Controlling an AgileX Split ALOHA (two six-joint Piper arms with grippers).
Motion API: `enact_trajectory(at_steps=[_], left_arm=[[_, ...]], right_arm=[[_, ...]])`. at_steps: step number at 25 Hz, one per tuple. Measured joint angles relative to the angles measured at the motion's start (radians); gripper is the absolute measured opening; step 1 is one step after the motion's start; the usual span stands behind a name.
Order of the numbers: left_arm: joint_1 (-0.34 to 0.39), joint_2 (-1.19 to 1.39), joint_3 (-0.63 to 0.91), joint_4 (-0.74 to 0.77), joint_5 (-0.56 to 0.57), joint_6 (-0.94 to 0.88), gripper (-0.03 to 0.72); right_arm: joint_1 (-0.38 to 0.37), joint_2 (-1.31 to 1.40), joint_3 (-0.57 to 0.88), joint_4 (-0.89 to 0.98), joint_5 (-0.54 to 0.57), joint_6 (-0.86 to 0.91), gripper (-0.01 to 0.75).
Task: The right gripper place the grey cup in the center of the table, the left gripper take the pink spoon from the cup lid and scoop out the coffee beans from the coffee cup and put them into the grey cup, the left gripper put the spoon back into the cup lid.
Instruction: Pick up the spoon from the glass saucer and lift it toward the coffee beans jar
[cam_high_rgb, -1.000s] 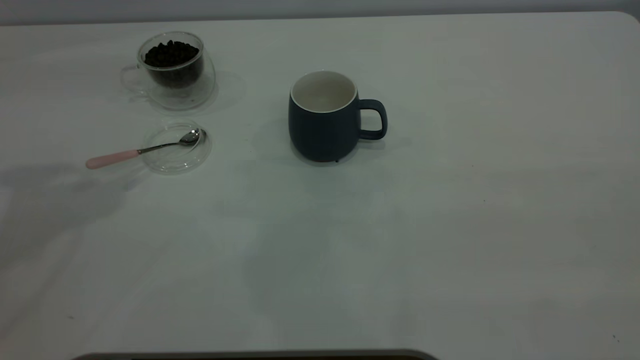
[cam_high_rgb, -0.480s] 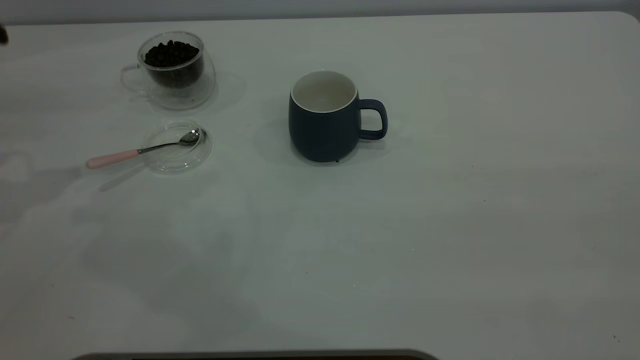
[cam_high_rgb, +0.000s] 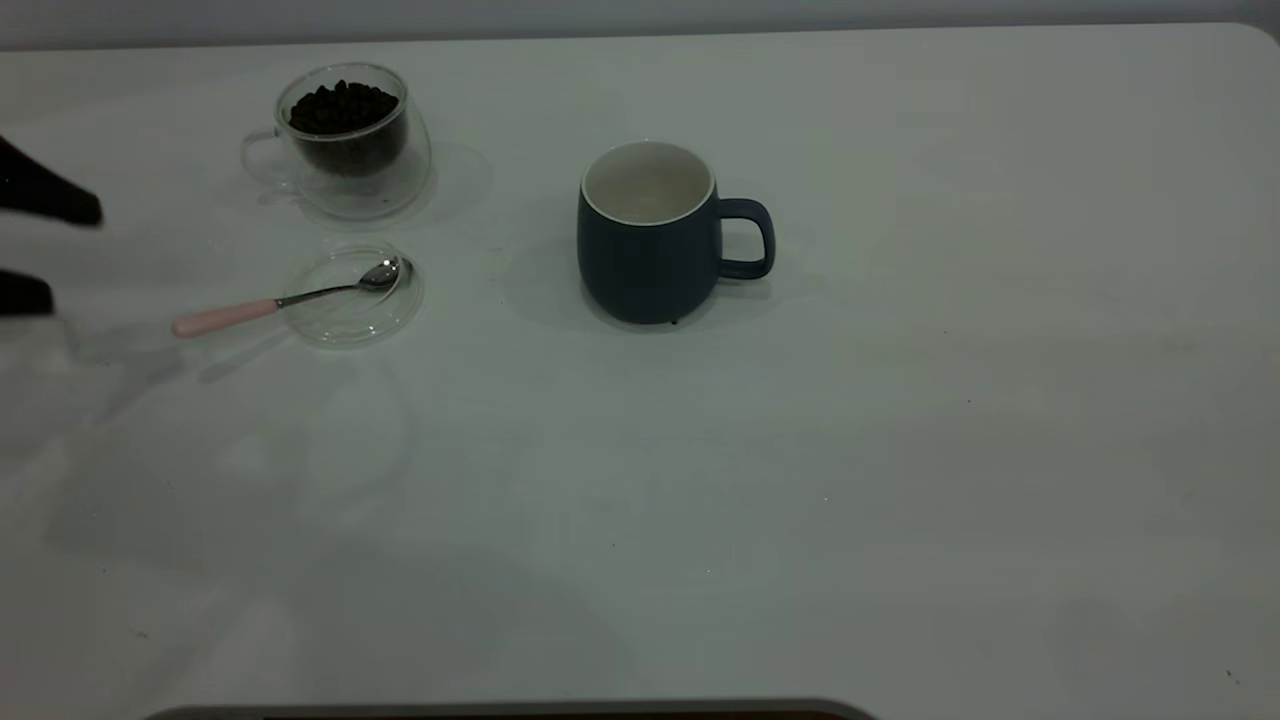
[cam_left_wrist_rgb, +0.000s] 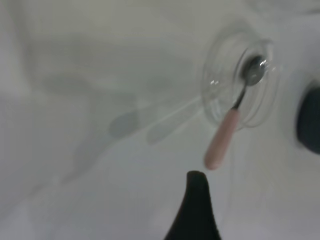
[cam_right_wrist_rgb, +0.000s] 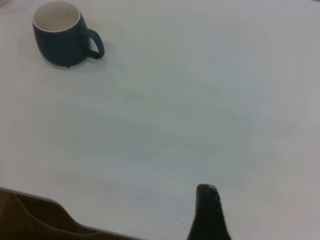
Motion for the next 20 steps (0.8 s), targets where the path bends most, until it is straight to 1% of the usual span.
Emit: enact_trajectory(at_steps=[3,8,12,15,20], left_arm=[[0.000,0.076,0.000,-0.061,0.040,0.085,0.710],[0.000,0.170,-0.003,-0.221,0.090,0.252,0.709],[0.000,0.242,-0.008,-0.330,0.173,0.374,0.705],[0.000,0.299,-0.008,-0.367,0.224,0.429,0.698],[0.000,0.373,-0.008,-0.379,0.299,0.486,0.691]], right_arm=[[0.000,0.000,0.000,0.000,0.000,0.000,0.588],[0.000,0.000,0.000,0.000,0.000,0.000,0.588],[0.000,0.000,0.000,0.000,0.000,0.000,0.588],[0.000,0.000,0.000,0.000,0.000,0.000,0.588],[0.000,0.000,0.000,0.000,0.000,0.000,0.588]])
